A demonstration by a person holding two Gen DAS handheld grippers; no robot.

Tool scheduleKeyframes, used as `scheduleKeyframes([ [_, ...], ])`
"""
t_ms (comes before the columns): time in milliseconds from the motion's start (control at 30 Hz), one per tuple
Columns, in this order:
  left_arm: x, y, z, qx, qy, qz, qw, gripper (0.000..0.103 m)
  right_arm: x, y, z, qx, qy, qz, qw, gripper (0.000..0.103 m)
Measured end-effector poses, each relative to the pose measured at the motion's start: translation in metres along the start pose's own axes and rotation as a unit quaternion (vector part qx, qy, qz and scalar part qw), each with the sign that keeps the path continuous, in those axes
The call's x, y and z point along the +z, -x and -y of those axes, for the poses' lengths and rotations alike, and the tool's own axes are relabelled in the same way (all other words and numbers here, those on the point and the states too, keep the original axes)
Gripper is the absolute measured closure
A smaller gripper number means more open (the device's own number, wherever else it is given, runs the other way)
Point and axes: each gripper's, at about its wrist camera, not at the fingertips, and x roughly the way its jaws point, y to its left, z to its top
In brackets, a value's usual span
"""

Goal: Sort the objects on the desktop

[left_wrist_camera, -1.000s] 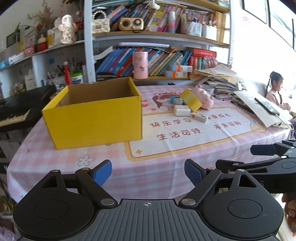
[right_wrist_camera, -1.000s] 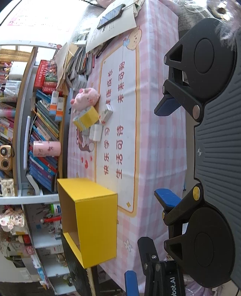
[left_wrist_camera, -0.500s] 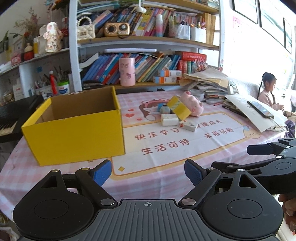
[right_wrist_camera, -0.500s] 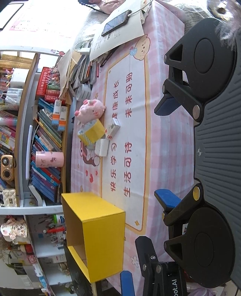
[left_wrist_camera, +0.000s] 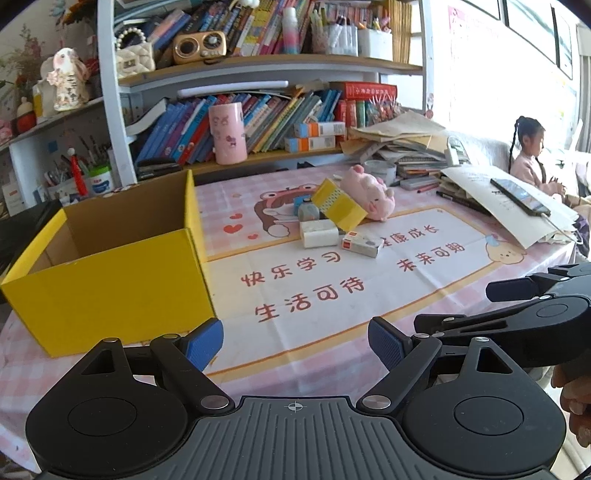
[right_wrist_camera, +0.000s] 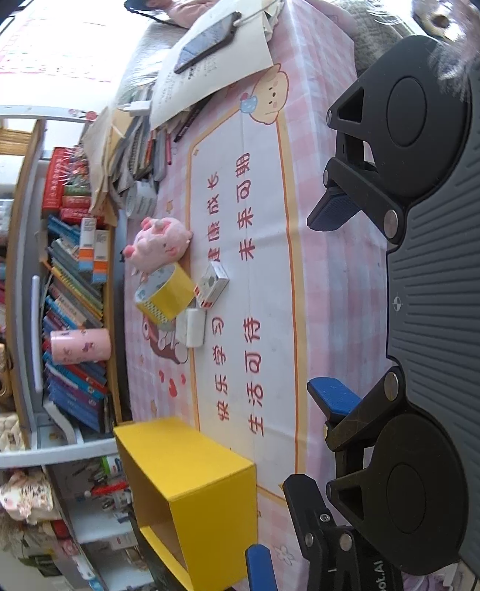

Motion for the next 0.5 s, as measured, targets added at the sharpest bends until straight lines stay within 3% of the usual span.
scheduleKeyframes([
  [400, 0.030, -0.043, 0.010, 0.021, 0.018, -0.004, 0.9996, 0.015, 0.034, -0.036, 0.037, 0.006, 0.001, -0.007, 1.000, 0.018],
  [500, 0.037, -0.052, 0.014, 0.029, 0.023, -0.006, 0.9993, 0.015, 0.043, -0.053, 0.046, 0.005, 0.020, -0.033, 0.999, 0.018],
])
